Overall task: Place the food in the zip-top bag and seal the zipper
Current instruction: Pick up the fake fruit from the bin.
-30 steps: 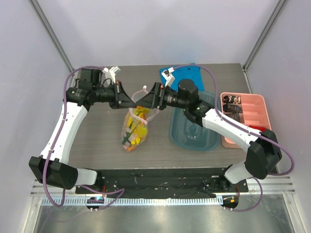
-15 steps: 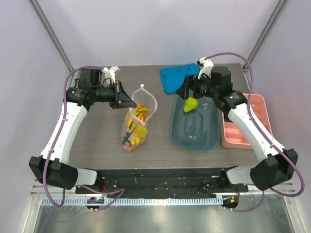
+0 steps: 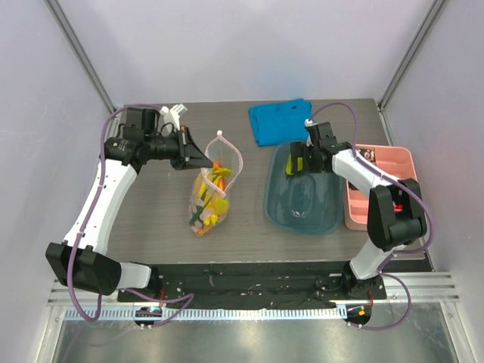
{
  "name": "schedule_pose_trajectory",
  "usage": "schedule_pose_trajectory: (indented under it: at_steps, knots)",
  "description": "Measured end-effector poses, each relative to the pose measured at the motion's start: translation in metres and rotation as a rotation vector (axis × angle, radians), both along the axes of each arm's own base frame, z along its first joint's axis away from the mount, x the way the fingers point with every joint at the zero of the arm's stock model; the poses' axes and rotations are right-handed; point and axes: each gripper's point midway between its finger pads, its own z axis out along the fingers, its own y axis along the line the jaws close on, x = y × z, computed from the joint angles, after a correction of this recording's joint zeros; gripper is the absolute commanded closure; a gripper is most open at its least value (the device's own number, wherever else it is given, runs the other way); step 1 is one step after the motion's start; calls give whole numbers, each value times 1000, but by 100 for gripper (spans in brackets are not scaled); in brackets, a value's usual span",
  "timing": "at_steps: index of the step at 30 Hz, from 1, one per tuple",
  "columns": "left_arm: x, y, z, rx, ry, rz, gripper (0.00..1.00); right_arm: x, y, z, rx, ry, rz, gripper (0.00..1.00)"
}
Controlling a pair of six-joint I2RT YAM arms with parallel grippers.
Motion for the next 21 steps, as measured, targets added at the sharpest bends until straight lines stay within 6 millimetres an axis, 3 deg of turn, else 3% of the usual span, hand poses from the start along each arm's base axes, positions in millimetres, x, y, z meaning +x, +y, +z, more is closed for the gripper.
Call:
schedule_pose_trajectory:
  at_steps: [10, 18, 21]
  knots:
    - [1, 0, -4, -3, 13, 6, 100, 31, 4, -40, 103, 41, -175, 2]
    - [0, 0, -11, 2, 26, 4, 100, 50, 15, -41, 191, 13, -230, 1]
    - [0, 0, -11, 2, 28, 6, 100, 58, 14, -41, 193, -7, -249, 11]
